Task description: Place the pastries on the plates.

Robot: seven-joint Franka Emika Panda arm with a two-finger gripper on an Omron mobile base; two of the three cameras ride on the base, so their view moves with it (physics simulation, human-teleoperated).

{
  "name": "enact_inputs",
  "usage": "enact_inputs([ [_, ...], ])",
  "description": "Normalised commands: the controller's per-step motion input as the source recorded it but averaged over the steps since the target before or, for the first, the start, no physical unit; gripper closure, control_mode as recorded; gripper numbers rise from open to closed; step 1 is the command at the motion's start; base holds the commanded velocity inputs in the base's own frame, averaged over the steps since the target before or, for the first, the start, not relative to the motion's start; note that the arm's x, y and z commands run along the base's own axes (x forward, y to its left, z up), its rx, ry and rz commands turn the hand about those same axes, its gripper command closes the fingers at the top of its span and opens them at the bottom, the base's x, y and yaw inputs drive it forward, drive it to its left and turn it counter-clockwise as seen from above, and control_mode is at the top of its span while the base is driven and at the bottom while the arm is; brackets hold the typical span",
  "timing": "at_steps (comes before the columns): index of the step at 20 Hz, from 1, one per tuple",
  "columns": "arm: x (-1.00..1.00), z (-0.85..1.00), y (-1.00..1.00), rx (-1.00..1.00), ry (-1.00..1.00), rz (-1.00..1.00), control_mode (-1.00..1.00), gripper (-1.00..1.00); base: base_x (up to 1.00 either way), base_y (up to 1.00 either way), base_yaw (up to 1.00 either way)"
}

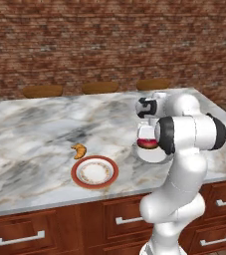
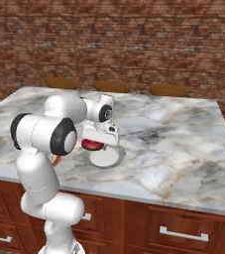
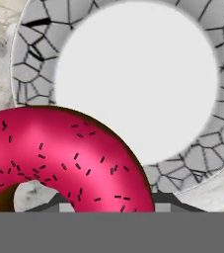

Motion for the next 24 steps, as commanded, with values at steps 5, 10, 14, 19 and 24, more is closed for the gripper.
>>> enact_inputs([
  [5, -0.17, 0.00, -0.75, -0.11, -0.28, 0.00, -1.00, 1.00, 0.00, 0.00, 0.00],
  [10, 0.71, 0.13, -0.31, -0.05, -0.12, 0.00, -1.00, 1.00, 0.00, 0.00, 0.00],
  [14, 0.88, 0.08, 0.08, 0.02, 0.20, 0.00, -1.00, 1.00, 0.00, 0.00, 0.00],
  [19, 0.41, -0.22, -0.08, 0.08, 0.14, 0.00, -1.00, 1.00, 0.00, 0.00, 0.00],
  [24, -0.31, -0.76, -0.36, 0.02, -0.04, 0.00, -1.00, 1.00, 0.00, 0.00, 0.00],
])
